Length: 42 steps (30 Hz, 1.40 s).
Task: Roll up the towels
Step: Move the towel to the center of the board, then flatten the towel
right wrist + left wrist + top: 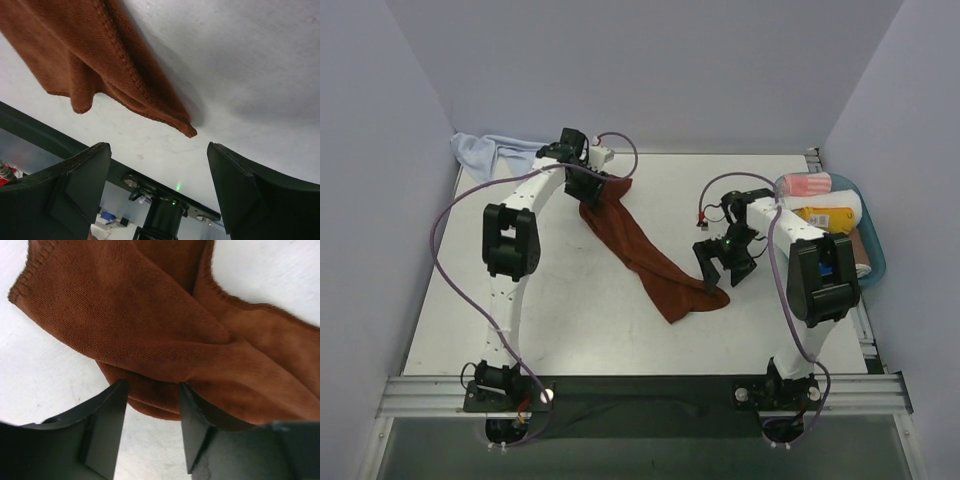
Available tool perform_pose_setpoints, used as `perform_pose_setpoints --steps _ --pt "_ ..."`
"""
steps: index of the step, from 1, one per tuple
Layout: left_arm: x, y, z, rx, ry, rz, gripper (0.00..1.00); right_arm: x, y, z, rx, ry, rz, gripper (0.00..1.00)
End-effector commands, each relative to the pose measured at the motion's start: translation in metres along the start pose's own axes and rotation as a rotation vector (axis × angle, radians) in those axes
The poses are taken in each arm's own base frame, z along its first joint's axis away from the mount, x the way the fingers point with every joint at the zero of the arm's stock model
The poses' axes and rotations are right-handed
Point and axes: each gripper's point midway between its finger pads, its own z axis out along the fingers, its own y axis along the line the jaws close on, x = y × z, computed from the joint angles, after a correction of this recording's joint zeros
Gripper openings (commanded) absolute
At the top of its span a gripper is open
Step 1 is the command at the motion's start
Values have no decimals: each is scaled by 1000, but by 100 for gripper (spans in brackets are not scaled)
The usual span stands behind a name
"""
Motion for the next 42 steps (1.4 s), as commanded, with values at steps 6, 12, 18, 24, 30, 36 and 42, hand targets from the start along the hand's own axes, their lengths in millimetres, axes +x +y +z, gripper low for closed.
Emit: perform_pose_setpoints --steps 6,12,18,24,30,36,42 --pt "47 10 2 -136 152 120 28 34 -25 24 120 220 -23 68" --pt "133 -35 -48 -50 285 110 20 25 -44 30 172 233 -26 54" --pt "178 -60 -116 9 338 50 52 1 -51 9 196 131 -38 53" --pt "120 -29 -161 0 104 -42 79 -12 -40 -23 139 -21 -2 56" --pt "92 14 -147 -25 50 -141 78 -13 -32 -27 25 -77 143 55" --pt "88 38 -125 -29 55 -185 78 -1 -35 -8 11 -12 178 52" --pt "78 58 -100 -41 35 -199 74 12 -46 9 10 39 225 51"
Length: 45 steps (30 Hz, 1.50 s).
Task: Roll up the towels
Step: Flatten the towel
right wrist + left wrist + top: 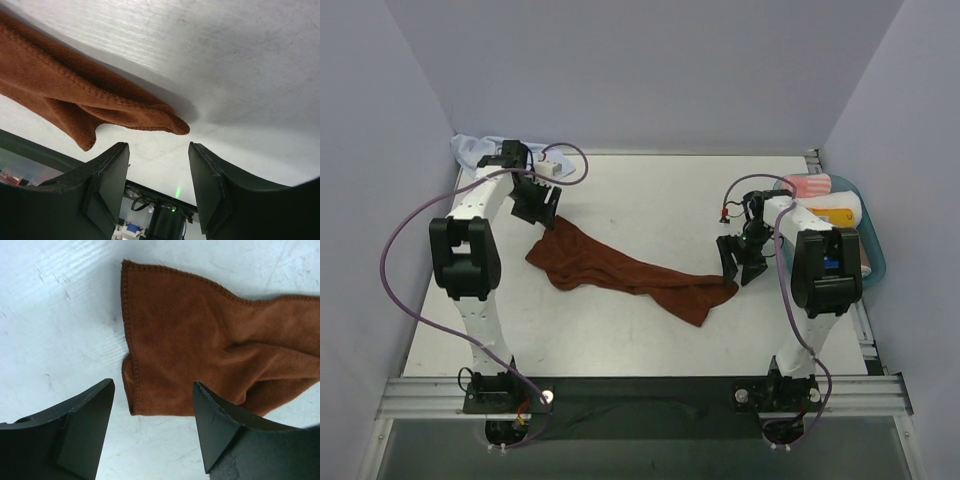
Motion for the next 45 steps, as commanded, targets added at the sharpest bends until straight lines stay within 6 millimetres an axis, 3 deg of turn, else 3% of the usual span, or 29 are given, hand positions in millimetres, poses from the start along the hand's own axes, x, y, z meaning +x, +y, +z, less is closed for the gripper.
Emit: perform_pose_setpoints --steps 1,5,15,23,26,29,30,34,37,38,40,41,44,45 --pt "-45 10 -8 -10 -139 7 72 17 -3 9 -16 74 56 51" --pt "-51 13 14 17 -128 6 70 23 -8 16 -8 85 66 51" --pt "-62 20 44 31 -136 9 68 29 -6 30 -51 112 91 47" --pt "-52 22 59 27 -94 19 69 21 -6 36 -87 92 117 40" --pt "-54 21 63 35 -96 11 68 19 -7 36 -88 89 122 32" --pt "-59 19 66 51 -107 11 68 19 -8 36 -88 86 123 17" --pt "-60 17 66 53 -108 13 68 19 -8 36 -89 87 122 1" --pt "-63 12 71 71 -109 6 65 16 -9 33 -88 72 116 0" --pt "-64 9 76 83 -106 5 57 13 -10 28 -82 54 108 0" --pt "-64 8 76 84 -106 9 45 12 -10 26 -81 46 106 0" --pt "-64 8 75 86 -107 6 35 9 -12 20 -71 22 95 0" --pt "-66 7 72 86 -114 10 26 7 -13 17 -65 9 88 0" --pt "-70 8 61 84 -137 9 13 2 -14 4 -52 -41 57 0" --pt "-72 9 56 80 -146 9 2 -2 -14 -3 -46 -68 42 0"
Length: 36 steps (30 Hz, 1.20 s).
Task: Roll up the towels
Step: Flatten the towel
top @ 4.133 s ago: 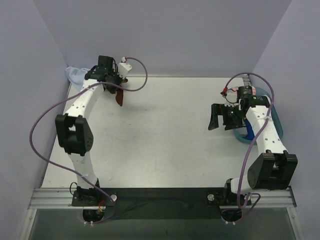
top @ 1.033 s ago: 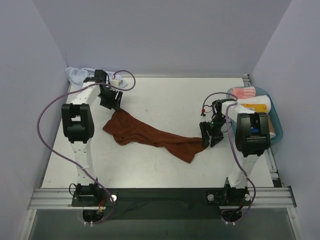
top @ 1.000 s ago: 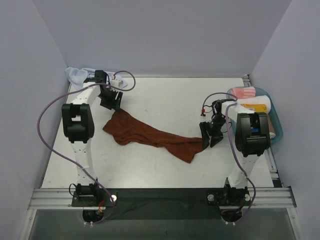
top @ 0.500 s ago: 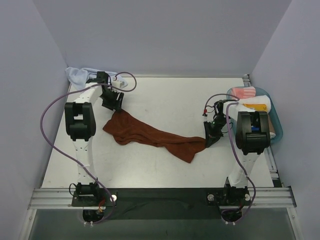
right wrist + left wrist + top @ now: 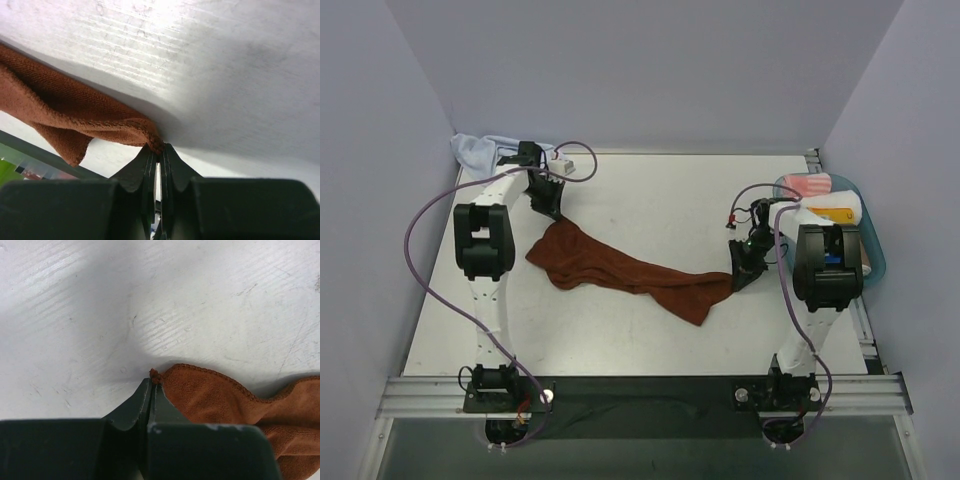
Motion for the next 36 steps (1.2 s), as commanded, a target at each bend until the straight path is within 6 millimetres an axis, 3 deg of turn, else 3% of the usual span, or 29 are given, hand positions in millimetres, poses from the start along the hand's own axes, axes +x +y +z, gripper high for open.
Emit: perform_pose_setpoints --steps 1,9,14,20,21,22,25,30,31,33,34,36 --pt "-31 -3 -30 3 -110 29 0 -14 2 -37 31 -115 -69 0" --pt "-59 1 -98 -34 -256 22 0 -28 1 -84 114 -227 -145 0" --pt "-68 10 -169 -96 -390 -19 0 -35 5 -131 203 -347 -202 0" --pt "-70 2 -254 -109 -585 -38 0 -42 14 -199 316 -513 -264 0" --pt "-64 7 -262 -117 -600 -61 0 -42 16 -206 327 -533 -272 0" --pt "-63 -1 -281 -117 -641 -49 0 -42 18 -216 339 -557 -284 0" --pt "-51 -11 -310 -108 -704 -53 0 -34 25 -237 366 -615 -304 0" --pt "-22 -30 -337 -130 -766 -38 0 -10 35 -265 414 -705 -335 0" --pt "-13 -41 -355 -148 -805 -21 0 -4 37 -267 418 -711 -337 0" --pt "6 -48 -356 -156 -806 -30 0 12 42 -278 436 -750 -354 0" --pt "17 -59 -377 -192 -854 -14 0 19 42 -280 445 -752 -355 0" --pt "40 -67 -377 -212 -858 -36 0 40 48 -288 464 -787 -367 0"
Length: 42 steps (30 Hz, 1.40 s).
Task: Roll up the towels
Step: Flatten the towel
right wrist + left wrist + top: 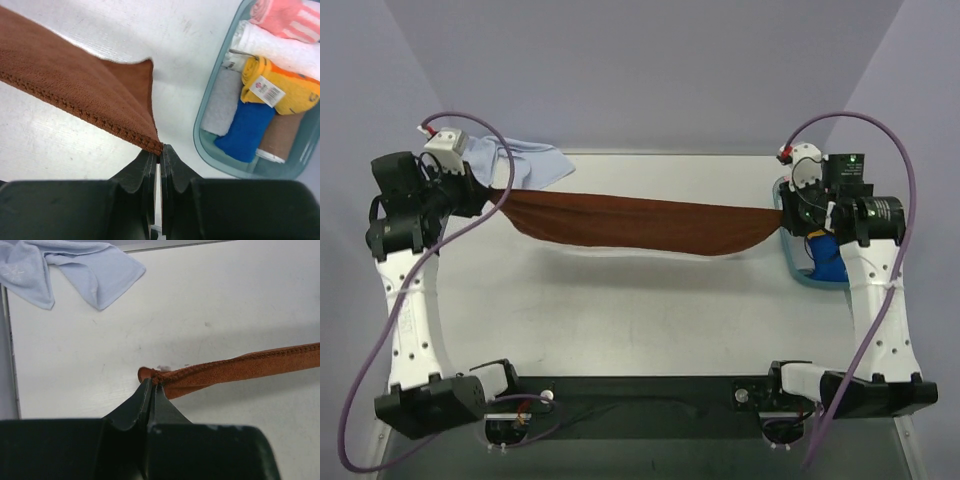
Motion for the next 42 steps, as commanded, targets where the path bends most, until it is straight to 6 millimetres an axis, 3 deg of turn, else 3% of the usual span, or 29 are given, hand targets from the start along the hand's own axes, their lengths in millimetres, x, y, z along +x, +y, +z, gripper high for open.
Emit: perform_pose_setpoints --steps 1,2,4,7,9,12,15,16,17,18,21,27,28,30,32,36,38,39,40,42 --pt "-20 -19 -64 -88 -178 77 0 25 0 -41 71 5 -31 0" --pt "-7 -20 -70 -109 -166 65 0 27 3 -56 86 -31 -37 0" --pt "-4 -27 -103 -188 -226 91 0 40 8 -66 95 -31 -44 0" --pt "21 -29 -133 -289 -217 69 0 54 14 -87 120 -62 -54 0" --pt "32 -30 -142 -320 -204 61 0 65 19 -96 117 -69 -67 0" --pt "50 -28 -153 -368 -167 51 0 81 25 -87 91 -22 -68 0" --pt "76 -21 -147 -393 -75 21 0 93 26 -63 57 52 -64 0" --pt "94 -14 -137 -394 -3 -2 0 93 25 -56 52 67 -53 0" --pt "102 -9 -131 -404 32 -22 0 98 25 -40 35 111 -37 0" --pt "110 -4 -124 -412 65 -36 0 91 21 -30 40 94 -34 0" --pt "131 15 -87 -396 204 -126 0 86 18 9 20 142 -12 0" --pt "152 42 -14 -365 353 -211 0 78 17 87 -26 243 1 0" --pt "147 47 -3 -375 336 -221 0 82 17 103 -38 284 7 0" --pt "156 52 22 -371 373 -218 0 73 15 119 -38 277 15 0" --pt "153 57 45 -366 355 -206 0 73 14 142 -49 309 18 0" --pt "169 71 98 -347 407 -204 0 70 8 183 -61 369 19 0" --pt "175 76 115 -340 436 -222 0 66 6 196 -63 380 20 0" --pt "178 77 132 -312 453 -232 0 72 6 209 -71 412 25 0" --pt "181 79 140 -305 464 -241 0 62 3 216 -66 398 25 0" --pt "191 81 161 -275 488 -258 0 68 1 235 -64 439 24 0"
